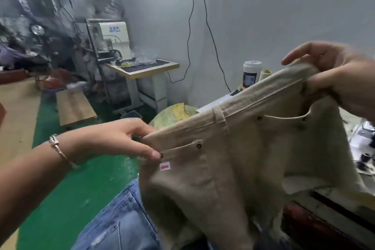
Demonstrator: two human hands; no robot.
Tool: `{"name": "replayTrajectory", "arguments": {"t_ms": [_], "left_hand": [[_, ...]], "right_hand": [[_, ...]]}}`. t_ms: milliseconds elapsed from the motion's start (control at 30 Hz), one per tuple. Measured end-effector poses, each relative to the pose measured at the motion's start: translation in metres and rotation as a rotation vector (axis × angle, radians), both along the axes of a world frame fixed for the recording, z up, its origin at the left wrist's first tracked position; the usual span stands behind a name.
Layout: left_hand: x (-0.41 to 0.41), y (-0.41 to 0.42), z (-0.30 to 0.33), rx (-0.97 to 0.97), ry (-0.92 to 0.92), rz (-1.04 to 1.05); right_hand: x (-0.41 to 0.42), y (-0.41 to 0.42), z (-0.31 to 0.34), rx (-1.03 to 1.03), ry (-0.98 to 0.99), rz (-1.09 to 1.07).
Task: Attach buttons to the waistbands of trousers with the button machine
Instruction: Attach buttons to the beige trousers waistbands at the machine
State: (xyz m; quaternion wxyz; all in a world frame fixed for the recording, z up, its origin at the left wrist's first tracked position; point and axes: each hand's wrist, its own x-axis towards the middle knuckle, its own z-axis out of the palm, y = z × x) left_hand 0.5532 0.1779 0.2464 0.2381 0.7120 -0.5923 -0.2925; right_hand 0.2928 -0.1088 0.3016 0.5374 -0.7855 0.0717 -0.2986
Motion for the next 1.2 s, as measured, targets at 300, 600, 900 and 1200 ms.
{"name": "replayTrajectory", "arguments": {"t_ms": [300,600,900,1200], "left_hand": [[0.026,0.132,0.041,-0.589,-0.031,0.426],[0.013,0.135,-0.018,-0.318,0.186,0.643],[0.004,0.122,-0.171,-0.123,-0.232,0.721],[-0.023,0.081,-0.217,-0.229,-0.217,0.580]], "right_hand": [[0.047,0.017,0.035,0.128,-0.201,0.238],[0.153,0.033,-0.037,0.012,0.116,0.091],[0.184,0.107,-0.216,-0.689,0.403,0.101],[0.167,0.152,-0.259,-0.903,0.357,0.108]]}}
